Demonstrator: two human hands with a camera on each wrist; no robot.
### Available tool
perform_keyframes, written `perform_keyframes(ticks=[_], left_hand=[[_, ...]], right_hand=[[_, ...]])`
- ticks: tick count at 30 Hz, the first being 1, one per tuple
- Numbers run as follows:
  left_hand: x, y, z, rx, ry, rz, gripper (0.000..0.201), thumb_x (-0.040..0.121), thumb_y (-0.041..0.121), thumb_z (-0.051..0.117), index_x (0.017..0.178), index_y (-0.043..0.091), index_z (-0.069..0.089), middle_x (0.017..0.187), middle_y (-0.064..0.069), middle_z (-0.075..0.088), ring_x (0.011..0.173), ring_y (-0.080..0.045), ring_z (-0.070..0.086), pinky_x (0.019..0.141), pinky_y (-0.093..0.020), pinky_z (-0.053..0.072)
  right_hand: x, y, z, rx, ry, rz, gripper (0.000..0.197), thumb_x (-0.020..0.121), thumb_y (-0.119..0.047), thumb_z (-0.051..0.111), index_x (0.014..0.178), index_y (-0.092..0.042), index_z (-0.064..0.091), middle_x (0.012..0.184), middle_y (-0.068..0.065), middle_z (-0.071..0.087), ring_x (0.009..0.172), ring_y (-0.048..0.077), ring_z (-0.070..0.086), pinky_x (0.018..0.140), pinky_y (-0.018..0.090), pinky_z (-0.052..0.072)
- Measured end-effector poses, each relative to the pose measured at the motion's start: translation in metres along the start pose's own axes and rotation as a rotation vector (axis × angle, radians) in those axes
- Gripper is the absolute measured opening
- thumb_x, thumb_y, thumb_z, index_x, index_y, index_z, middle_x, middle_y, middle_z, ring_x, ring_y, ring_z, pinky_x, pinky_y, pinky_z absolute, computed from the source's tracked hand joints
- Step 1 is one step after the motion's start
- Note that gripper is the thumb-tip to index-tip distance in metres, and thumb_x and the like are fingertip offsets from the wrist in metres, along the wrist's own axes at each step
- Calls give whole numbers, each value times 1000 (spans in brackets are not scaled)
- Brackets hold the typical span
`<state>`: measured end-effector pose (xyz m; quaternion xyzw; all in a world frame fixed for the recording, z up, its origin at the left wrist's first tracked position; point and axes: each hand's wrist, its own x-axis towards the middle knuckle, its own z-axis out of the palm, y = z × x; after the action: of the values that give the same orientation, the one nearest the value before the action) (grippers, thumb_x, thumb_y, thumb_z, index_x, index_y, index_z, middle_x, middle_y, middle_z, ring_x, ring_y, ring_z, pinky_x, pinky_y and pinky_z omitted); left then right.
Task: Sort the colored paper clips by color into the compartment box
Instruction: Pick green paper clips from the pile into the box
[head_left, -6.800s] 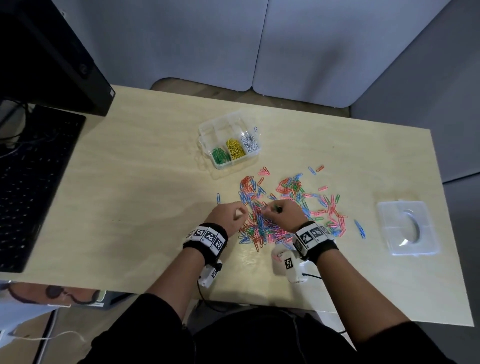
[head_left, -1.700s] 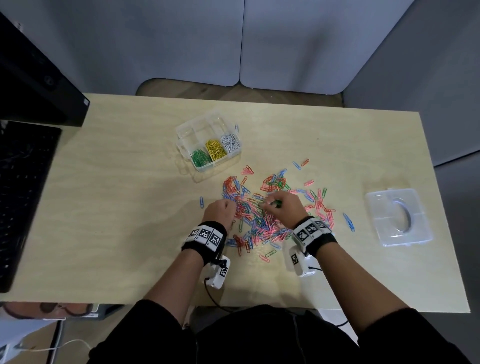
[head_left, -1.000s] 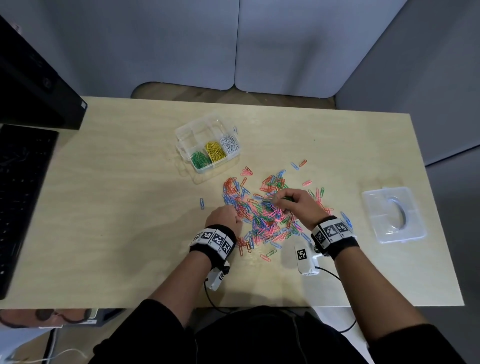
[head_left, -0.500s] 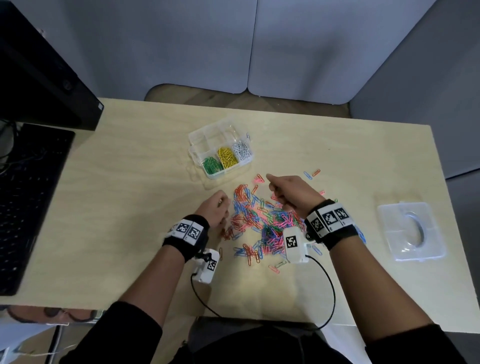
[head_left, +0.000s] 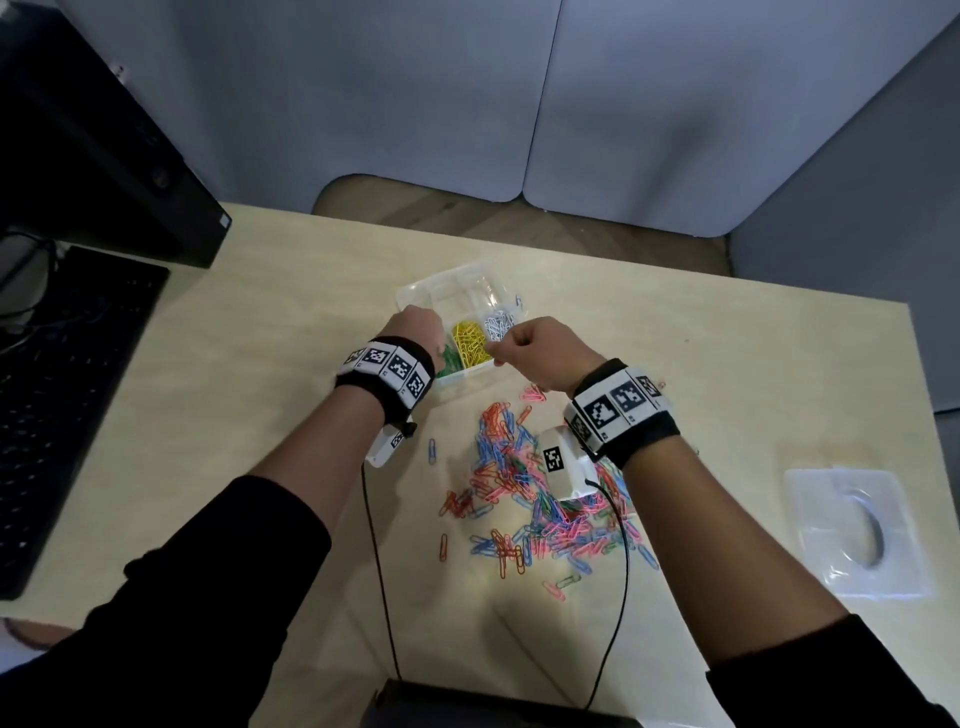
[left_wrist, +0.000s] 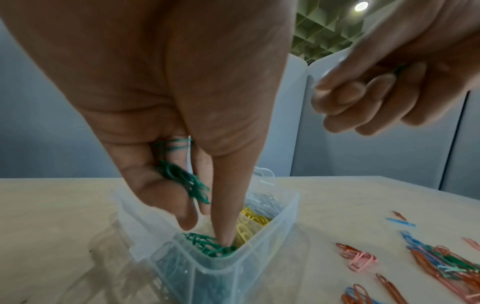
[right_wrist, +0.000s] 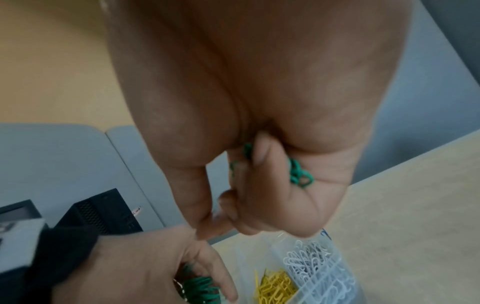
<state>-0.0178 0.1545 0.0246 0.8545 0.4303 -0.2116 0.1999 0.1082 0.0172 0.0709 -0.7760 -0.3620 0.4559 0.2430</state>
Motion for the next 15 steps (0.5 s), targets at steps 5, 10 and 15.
perform_keyframes(ticks=[5,10,15], left_hand=[[0,-4,2,-185,31,46,59,72,5,79,126,18,60,119,-13,63,106,-30,63,91,-38,54],[3,-10,6,-500,-94,2,77,77,-8,59,142,29,40,129,-7,57,118,-25,57,94,-39,53],[-4,-21,12,-781,38,8,62,82,-16,44,134,19,50,112,-6,61,110,-23,60,91,-29,50]], right_hand=[[13,-1,5,-107,-3,-11,25,94,-33,64,78,-15,67,67,-9,54,57,0,46,53,19,33],[34,-3,7,-130,-27,45,31,95,-26,58,106,1,70,83,10,67,63,14,53,63,23,46],[67,-24,18,-137,-8,67,32,96,-13,53,124,-8,66,123,15,66,90,18,57,87,30,49]])
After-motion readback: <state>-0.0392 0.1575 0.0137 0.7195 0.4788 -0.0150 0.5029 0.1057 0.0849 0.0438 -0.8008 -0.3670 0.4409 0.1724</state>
